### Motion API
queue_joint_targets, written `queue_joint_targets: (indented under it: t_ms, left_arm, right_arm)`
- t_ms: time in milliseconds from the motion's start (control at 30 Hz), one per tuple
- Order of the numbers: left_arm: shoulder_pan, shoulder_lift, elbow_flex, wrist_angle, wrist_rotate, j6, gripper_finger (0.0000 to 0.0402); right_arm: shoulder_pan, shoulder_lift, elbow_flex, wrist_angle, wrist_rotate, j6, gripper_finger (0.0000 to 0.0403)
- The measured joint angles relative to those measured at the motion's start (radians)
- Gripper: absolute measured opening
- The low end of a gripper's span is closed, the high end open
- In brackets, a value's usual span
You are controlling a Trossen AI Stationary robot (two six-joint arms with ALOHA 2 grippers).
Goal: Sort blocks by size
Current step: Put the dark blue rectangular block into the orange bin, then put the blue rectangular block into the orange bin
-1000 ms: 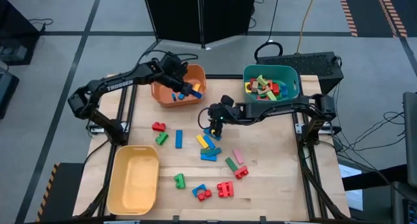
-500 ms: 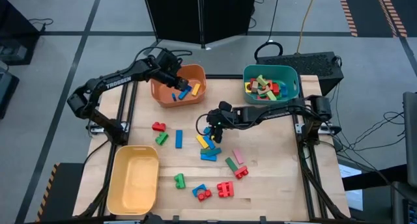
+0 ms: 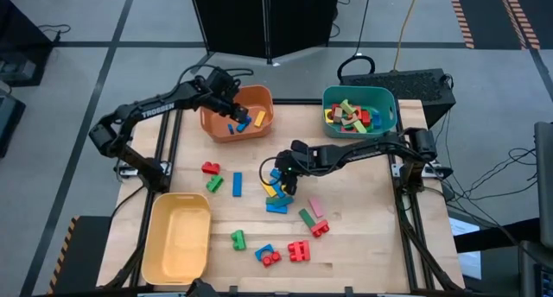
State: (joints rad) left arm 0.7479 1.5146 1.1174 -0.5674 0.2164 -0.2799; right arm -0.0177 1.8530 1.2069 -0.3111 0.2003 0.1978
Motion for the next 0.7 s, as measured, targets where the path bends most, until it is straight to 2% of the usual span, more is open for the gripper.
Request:
queue_joint_targets:
  t_ms: [233,400,600,700]
  left_arm:
    - [0.005,0.0,-0.034,0.014,-0.026,-0.003,0.0113]
    - [0.005,0.0,-0.034,0.014,-0.038,-0.029,0.0118]
    - [0.002,0.0,-0.034,0.013,0.041,-0.028,0.0118]
    - [-0.003,-0.004,-0.034,0.013,0.049,-0.028,0.0118]
  right_arm:
    - [0.002,0.0,-0.043,0.019,-0.052,0.071,0.0206]
    - [0.021,0.011,-0.043,0.051,-0.051,0.071,0.0206]
    - [0.033,0.083,-0.045,0.065,-0.046,0.1,0.0206]
    - [0.033,0.095,-0.045,0.068,-0.028,0.142,0.0206]
